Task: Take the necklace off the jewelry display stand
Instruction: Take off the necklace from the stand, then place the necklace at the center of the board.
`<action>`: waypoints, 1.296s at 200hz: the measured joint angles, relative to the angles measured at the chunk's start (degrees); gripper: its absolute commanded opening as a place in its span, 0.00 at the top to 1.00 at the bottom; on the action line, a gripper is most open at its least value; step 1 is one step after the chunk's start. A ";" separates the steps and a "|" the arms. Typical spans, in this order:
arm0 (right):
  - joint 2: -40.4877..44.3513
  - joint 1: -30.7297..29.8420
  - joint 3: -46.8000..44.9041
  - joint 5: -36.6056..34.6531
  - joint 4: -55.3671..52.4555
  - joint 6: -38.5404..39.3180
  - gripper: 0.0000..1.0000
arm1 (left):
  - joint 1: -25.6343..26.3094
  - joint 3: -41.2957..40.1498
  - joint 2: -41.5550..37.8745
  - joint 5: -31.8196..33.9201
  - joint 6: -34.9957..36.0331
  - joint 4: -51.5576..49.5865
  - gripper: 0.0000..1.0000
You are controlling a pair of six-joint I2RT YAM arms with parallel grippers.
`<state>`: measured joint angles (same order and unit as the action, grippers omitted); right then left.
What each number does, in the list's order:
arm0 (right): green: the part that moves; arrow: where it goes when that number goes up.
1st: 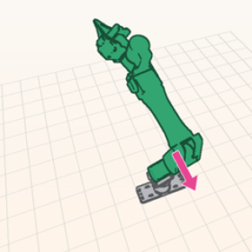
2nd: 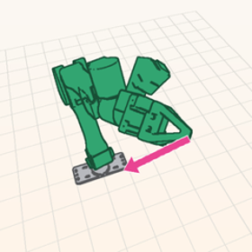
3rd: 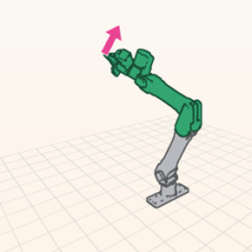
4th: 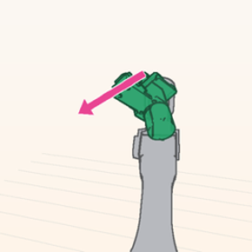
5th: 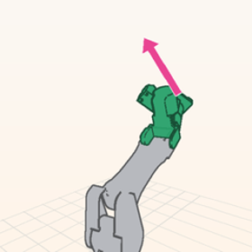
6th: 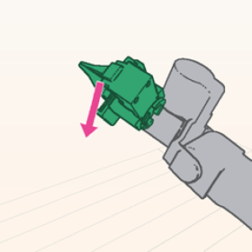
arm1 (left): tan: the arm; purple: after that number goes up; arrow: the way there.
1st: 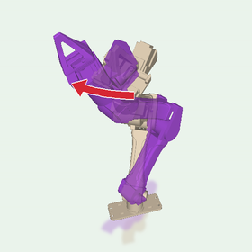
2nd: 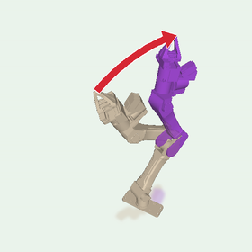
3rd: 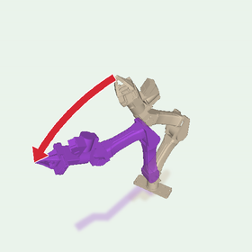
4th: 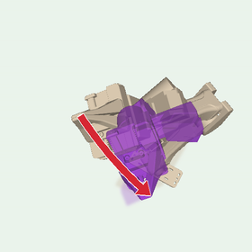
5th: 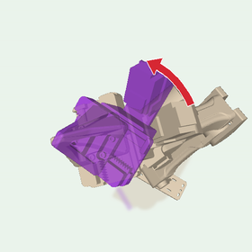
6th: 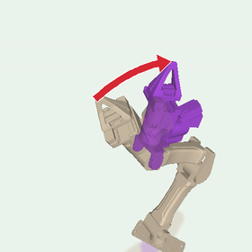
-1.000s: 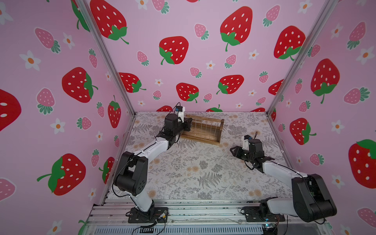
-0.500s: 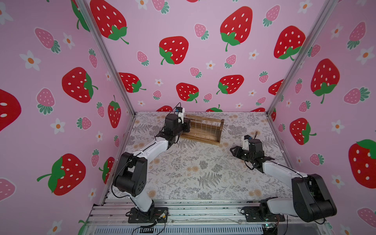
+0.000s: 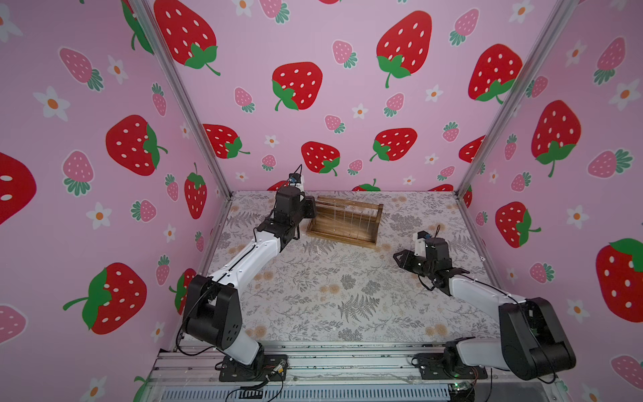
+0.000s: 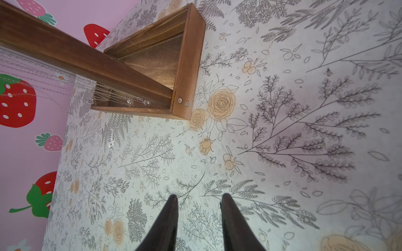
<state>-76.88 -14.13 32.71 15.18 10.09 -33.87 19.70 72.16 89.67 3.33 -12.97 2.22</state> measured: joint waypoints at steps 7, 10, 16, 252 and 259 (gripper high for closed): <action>0.07 0.00 0.00 0.04 -0.02 0.00 0.65 | 0.00 0.00 -0.35 -0.37 -0.04 -0.72 1.00; 0.09 0.00 0.00 0.04 -0.02 0.00 0.65 | 0.00 -0.02 -0.55 -0.48 -0.04 -1.09 1.00; 0.24 0.00 0.00 0.20 -0.02 0.04 0.65 | 0.00 -0.09 -1.09 -0.92 -0.13 -1.75 1.00; -6.23 -31.71 26.29 29.16 -10.03 21.27 0.47 | 3.34 -16.48 -27.52 -56.08 -21.77 -18.73 1.00; -6.23 -31.89 26.38 29.16 -10.34 21.42 0.47 | 3.34 -16.52 -27.71 -56.72 -22.05 -18.49 1.00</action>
<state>-83.11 -46.02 59.09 44.34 -0.25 -12.45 23.05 55.64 61.95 -53.39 -35.03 -16.27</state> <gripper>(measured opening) 0.534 0.048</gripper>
